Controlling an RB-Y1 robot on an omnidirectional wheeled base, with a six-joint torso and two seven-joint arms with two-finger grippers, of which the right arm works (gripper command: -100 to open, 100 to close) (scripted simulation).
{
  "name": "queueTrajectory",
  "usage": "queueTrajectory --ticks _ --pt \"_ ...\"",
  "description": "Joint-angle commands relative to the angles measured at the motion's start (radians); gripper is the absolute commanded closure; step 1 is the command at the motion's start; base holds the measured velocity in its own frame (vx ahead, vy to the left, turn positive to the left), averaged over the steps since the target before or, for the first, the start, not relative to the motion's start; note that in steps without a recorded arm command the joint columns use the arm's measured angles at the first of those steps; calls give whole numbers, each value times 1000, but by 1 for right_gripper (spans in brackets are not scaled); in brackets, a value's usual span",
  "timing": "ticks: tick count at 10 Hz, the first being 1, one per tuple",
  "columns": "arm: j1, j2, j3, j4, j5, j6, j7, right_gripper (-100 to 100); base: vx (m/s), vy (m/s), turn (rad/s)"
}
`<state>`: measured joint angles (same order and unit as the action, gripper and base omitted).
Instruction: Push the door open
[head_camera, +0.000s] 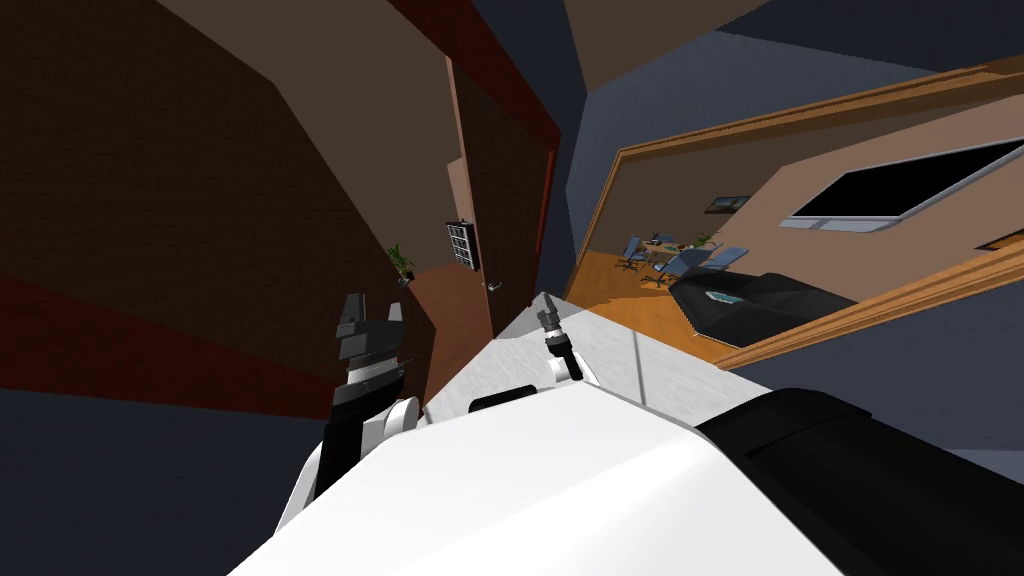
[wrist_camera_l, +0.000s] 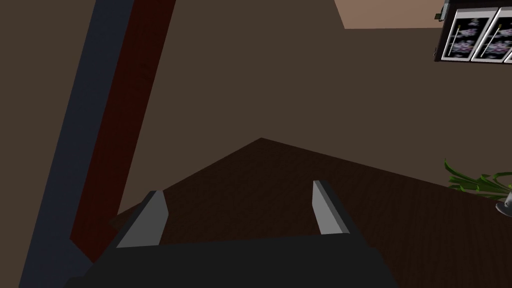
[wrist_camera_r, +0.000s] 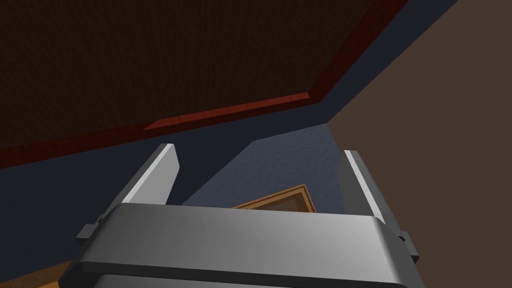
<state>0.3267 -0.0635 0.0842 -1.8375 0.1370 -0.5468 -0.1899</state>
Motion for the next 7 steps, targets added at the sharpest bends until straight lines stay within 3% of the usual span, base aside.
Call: queueTrajectory --ticks 1,7 --pt "-17 -4 14 41 2 -7 -3 -100 69 -31 19" --pt "-85 -14 59 201 7 -45 -9 -100 83 -33 17"
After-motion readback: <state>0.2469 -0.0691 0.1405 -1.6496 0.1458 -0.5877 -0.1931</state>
